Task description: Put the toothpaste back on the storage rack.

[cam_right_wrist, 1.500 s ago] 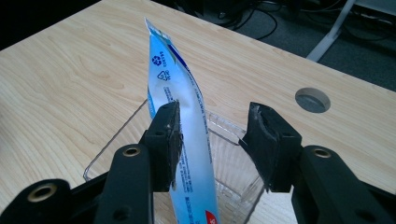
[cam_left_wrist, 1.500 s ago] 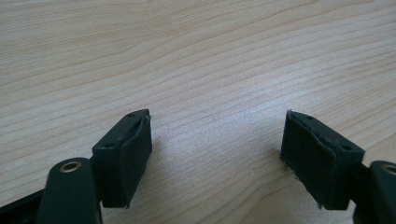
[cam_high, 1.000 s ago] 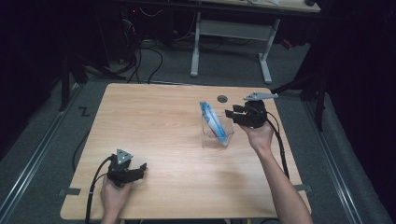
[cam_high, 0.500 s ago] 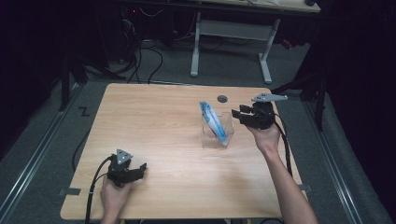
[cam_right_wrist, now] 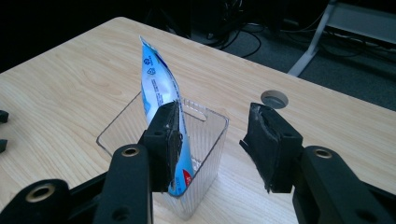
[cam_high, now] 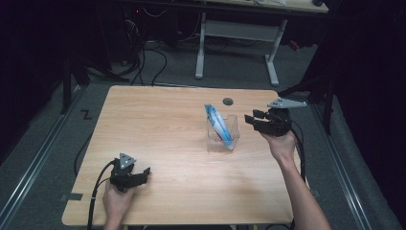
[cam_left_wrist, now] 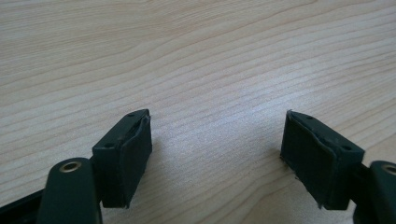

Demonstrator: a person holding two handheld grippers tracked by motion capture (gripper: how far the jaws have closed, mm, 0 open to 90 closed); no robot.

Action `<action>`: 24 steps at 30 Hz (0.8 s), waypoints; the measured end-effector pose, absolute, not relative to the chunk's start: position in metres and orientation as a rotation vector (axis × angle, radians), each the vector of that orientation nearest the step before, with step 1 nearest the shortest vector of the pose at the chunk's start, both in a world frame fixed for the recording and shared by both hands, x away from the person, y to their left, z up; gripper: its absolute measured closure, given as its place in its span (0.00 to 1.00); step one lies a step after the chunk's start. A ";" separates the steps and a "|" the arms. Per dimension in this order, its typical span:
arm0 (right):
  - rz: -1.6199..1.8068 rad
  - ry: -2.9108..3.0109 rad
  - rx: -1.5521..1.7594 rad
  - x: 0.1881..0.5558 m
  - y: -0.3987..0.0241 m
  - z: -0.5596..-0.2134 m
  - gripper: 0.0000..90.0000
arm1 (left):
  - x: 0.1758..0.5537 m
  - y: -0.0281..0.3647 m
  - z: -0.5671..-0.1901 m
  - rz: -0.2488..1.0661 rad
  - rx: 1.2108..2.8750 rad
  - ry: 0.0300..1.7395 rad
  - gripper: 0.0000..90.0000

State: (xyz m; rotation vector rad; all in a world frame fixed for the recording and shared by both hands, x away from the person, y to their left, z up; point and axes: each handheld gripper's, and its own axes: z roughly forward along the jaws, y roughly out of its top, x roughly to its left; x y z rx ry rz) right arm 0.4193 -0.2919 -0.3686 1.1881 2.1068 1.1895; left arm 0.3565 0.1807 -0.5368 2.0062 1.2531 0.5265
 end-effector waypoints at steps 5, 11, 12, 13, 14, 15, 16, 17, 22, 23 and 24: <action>1.202 2.087 1.198 0.415 -0.298 -0.370 0.60 | 0.357 0.181 -0.537 0.525 2.005 1.253 0.28; 1.201 2.079 1.230 0.411 -0.308 -0.376 0.60 | 0.357 0.181 -0.537 0.526 2.005 1.253 0.28; 1.206 2.079 1.235 0.410 -0.309 -0.377 0.60 | 0.357 0.181 -0.537 0.526 2.005 1.253 0.28; 1.204 2.078 1.236 0.409 -0.309 -0.377 0.60 | 0.357 0.181 -0.537 0.527 2.005 1.253 0.28; 1.204 2.075 1.242 0.407 -0.310 -0.377 0.60 | 0.357 0.181 -0.537 0.526 2.005 1.253 0.28; 1.206 2.072 1.239 0.406 -0.311 -0.378 0.60 | 0.357 0.181 -0.537 0.526 2.005 1.253 0.28; 1.214 2.068 1.243 0.404 -0.312 -0.378 0.60 | 0.357 0.181 -0.537 0.526 2.004 1.253 0.28; 1.213 2.066 1.241 0.403 -0.314 -0.379 0.60 | 0.357 0.181 -0.537 0.525 2.004 1.253 0.28; 1.225 2.061 1.250 0.398 -0.319 -0.382 0.60 | 0.357 0.181 -0.537 0.526 2.005 1.253 0.28; 1.225 2.061 1.249 0.397 -0.320 -0.382 0.60 | 0.357 0.181 -0.537 0.526 2.004 1.253 0.28; 1.229 2.060 1.249 0.395 -0.321 -0.383 0.60 | 0.357 0.181 -0.537 0.526 2.005 1.253 0.28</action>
